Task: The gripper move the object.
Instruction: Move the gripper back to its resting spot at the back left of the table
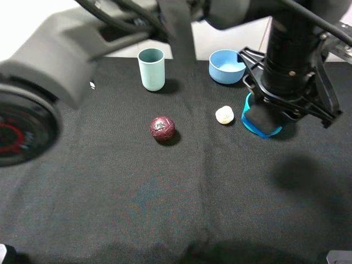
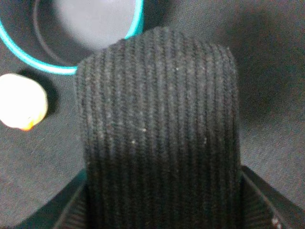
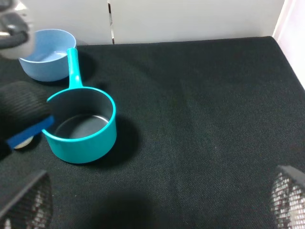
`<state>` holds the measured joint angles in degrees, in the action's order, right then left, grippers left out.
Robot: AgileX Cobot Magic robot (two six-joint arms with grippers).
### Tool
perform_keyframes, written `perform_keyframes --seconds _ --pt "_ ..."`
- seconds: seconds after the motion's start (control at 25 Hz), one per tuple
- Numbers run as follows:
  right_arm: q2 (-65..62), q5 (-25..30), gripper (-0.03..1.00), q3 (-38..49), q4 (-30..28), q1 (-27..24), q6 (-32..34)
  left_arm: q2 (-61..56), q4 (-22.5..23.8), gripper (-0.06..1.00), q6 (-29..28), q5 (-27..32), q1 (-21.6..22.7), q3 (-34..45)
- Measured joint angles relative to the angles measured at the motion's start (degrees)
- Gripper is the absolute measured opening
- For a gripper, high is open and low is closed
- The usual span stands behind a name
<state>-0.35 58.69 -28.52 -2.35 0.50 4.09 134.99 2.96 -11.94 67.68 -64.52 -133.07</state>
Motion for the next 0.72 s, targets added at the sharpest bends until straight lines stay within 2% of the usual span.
perform_keyframes --seconds 0.72 --pt "0.00 0.00 0.69 0.00 0.06 0.00 0.00 -13.19 2.68 0.63 1.03 -0.04 5.15 15.84"
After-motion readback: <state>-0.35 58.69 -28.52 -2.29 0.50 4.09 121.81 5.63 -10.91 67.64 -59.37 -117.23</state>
